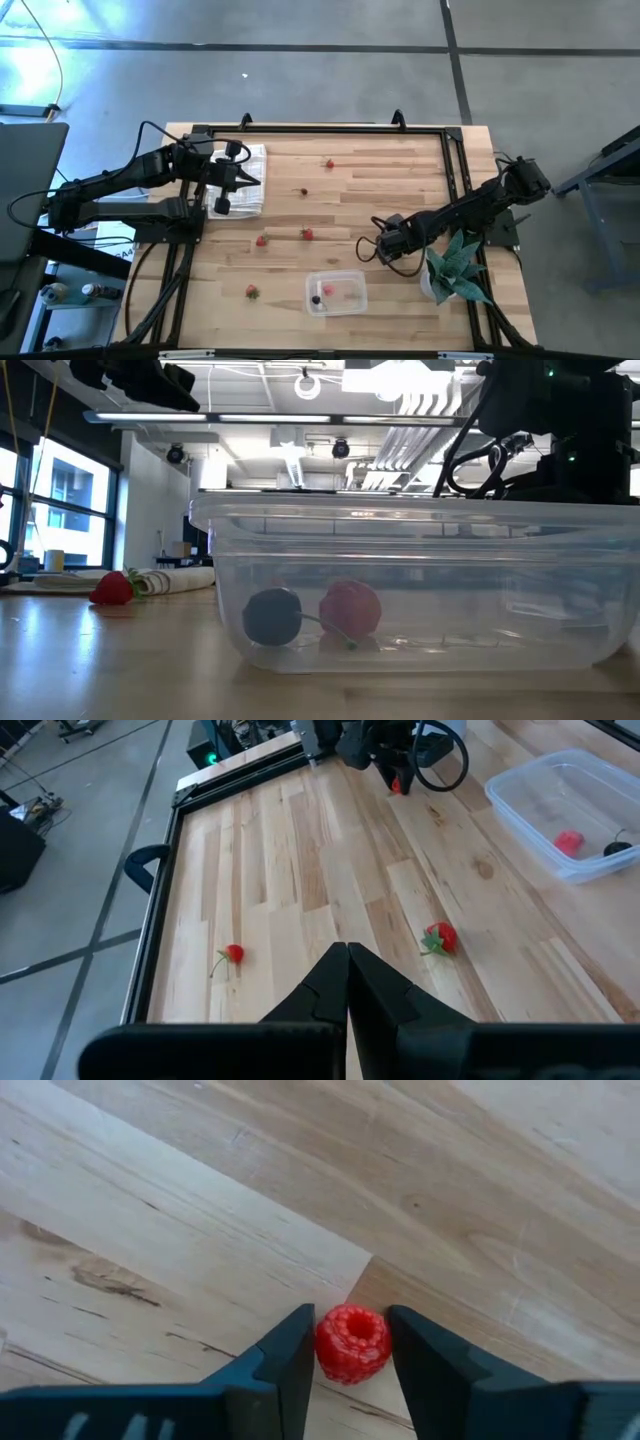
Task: Pick and placing Produce into tupperware
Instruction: Put the red raspberry into the transparent bin
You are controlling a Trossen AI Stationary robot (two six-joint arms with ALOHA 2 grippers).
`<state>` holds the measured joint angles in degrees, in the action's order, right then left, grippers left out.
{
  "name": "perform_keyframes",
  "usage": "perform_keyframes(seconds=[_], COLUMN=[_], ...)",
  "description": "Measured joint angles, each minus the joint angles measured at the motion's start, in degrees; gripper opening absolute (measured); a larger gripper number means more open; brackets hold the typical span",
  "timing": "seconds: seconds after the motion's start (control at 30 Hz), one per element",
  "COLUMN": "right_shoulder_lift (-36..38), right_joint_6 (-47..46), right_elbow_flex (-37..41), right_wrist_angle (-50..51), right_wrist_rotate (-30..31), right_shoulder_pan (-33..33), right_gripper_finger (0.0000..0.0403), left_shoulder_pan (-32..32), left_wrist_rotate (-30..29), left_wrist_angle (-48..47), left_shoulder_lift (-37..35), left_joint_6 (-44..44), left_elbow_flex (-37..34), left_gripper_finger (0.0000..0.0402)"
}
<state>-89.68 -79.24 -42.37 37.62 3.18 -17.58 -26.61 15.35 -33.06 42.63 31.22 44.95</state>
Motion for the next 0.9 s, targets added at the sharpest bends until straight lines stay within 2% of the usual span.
perform_keyframes(seconds=[0.2, 0.5, 0.6, 0.7, 0.9], right_shoulder_lift=[0.01, 0.8, 2.18, 2.41, 2.5], right_joint_6=[0.0, 1.5, 3.23, 6.27, 17.02], right_elbow_flex=[0.01, -1.33, -5.59, -10.68, -25.96], right_wrist_angle=[0.1, 1.24, 2.96, 6.54, 8.21], right_wrist_rotate=[-0.09, 0.25, 3.55, 4.31, 8.58], right_shoulder_pan=[0.0, 0.0, 0.31, 1.01, 3.13], right_gripper_finger=[0.0098, 0.0095, 0.0094, 0.0094, 0.0094], left_shoulder_pan=[0.0, 0.0, 0.0, -0.01, -0.01], left_wrist_rotate=[-0.02, -0.02, -0.02, -0.02, -0.01], left_wrist_angle=[0.0, -0.01, -0.02, -0.02, -0.02], left_shoulder_lift=[0.0, 0.0, 0.0, -0.01, -0.01], left_joint_6=[0.0, 0.0, 0.0, 0.0, -0.01], left_elbow_flex=[0.0, 0.0, 0.0, 0.0, 0.0], left_gripper_finger=[0.0001, 0.0001, 0.0001, 0.0001, 0.0001])
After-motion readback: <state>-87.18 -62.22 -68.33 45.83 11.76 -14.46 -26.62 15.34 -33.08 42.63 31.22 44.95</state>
